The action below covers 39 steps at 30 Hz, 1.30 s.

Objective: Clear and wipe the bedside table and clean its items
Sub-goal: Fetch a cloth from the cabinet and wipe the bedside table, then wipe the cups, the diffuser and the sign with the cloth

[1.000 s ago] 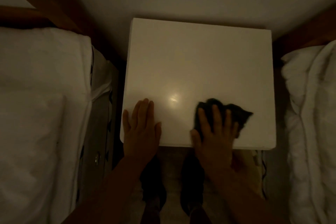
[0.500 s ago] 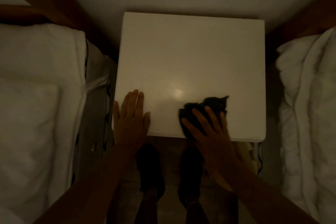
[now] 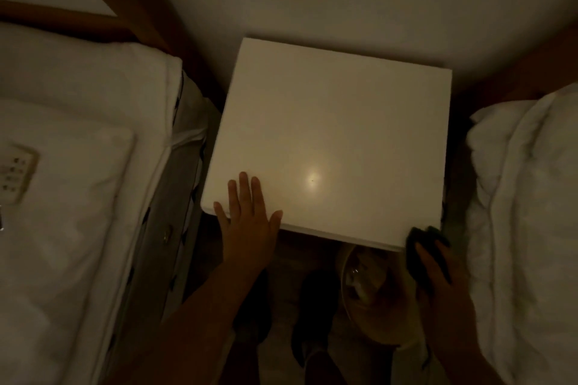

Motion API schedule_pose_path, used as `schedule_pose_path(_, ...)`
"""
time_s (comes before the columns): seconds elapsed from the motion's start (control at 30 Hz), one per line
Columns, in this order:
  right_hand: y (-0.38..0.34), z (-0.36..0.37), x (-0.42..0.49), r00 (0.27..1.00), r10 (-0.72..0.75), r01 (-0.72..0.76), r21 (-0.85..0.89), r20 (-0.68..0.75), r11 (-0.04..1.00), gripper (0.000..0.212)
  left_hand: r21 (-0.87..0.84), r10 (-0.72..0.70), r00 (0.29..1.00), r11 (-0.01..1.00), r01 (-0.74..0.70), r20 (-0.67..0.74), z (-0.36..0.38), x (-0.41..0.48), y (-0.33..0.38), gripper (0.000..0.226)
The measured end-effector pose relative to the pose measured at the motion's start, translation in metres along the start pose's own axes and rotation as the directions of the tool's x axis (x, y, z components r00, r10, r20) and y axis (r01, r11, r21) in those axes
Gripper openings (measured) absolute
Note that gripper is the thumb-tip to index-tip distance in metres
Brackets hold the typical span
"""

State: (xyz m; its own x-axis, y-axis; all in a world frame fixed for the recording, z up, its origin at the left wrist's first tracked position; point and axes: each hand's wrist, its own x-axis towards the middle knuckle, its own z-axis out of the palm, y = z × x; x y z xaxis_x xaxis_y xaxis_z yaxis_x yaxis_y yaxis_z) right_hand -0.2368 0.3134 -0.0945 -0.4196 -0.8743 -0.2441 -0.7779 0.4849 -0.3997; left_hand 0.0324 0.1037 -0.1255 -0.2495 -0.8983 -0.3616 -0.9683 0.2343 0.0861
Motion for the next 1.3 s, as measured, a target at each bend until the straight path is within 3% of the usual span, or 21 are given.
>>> schedule_pose_path(0.1,-0.039,-0.002,-0.016,0.996,0.085,-0.086,0.088,0.008,0.992,0.050,-0.092,0.081,0.994,0.993,-0.074,0.077,-0.007,-0.022,0.001,0.075)
schedule_pose_path(0.2,-0.095,-0.005,-0.020,0.997,0.047,-0.058,0.186,0.059,0.981,0.055,-0.438,0.118,0.992,0.895,-0.084,0.052,-0.019,-0.041,-0.009,0.058)
schedule_pose_path(0.27,-0.137,-0.005,-0.016,0.992,-0.003,-0.035,0.298,0.127,0.954,0.048,-0.623,0.031,0.997,0.782,0.018,0.068,-0.035,-0.050,-0.021,0.046)
schedule_pose_path(0.33,-0.183,0.001,-0.009,0.977,-0.002,-0.104,0.485,0.213,0.868,0.048,-0.730,-0.047,0.982,0.663,0.168,0.183,-0.055,-0.053,-0.038,0.038)
schedule_pose_path(0.47,-0.272,0.009,0.008,0.936,-0.155,-0.068,0.595,0.316,0.801,0.051,-0.869,-0.177,0.939,0.359,0.341,0.295,-0.088,-0.065,-0.084,0.013)
schedule_pose_path(0.6,-0.346,0.021,0.018,0.843,-0.404,0.140,0.580,0.355,0.803,0.046,-0.950,-0.318,0.902,0.010,0.311,0.292,-0.113,-0.083,-0.138,0.011)
schedule_pose_path(0.8,-0.464,0.057,0.006,0.817,-0.428,0.073,0.667,0.387,0.742,0.020,-0.941,-0.419,0.849,-0.242,0.238,0.323,-0.135,-0.112,-0.238,0.027)
schedule_pose_path(0.83,-0.480,0.067,0.003,0.803,-0.442,0.095,0.646,0.400,0.757,0.015,-0.941,-0.449,0.835,-0.255,0.221,0.317,-0.136,-0.119,-0.254,0.023)
schedule_pose_path(0.9,-0.511,0.084,-0.004,0.749,-0.485,0.160,0.586,0.452,0.794,0.007,-0.956,-0.535,0.793,-0.185,0.228,0.293,-0.135,-0.131,-0.288,0.014)
schedule_pose_path(0.97,-0.540,0.099,-0.009,0.687,-0.505,0.202,0.530,0.523,0.823,0.014,-0.957,-0.602,0.749,-0.099,0.272,0.275,-0.133,-0.144,-0.324,0.011)
schedule_pose_path(1.1,-0.591,0.127,-0.023,0.587,-0.534,0.257,0.485,0.609,0.836,0.024,-0.953,-0.712,0.657,-0.061,0.295,0.249,-0.124,-0.189,-0.390,0.011)
schedule_pose_path(1.23,-0.619,0.145,-0.042,0.469,-0.574,0.283,0.502,0.671,0.817,0.055,-0.941,-0.890,0.442,0.046,0.335,0.114,-0.104,-0.234,-0.431,0.020)
schedule_pose_path(1.3,-0.628,0.159,-0.052,0.440,-0.542,0.203,0.509,0.716,0.837,0.072,-0.928,-0.943,0.332,0.098,0.360,0.029,-0.088,-0.252,-0.445,0.043)
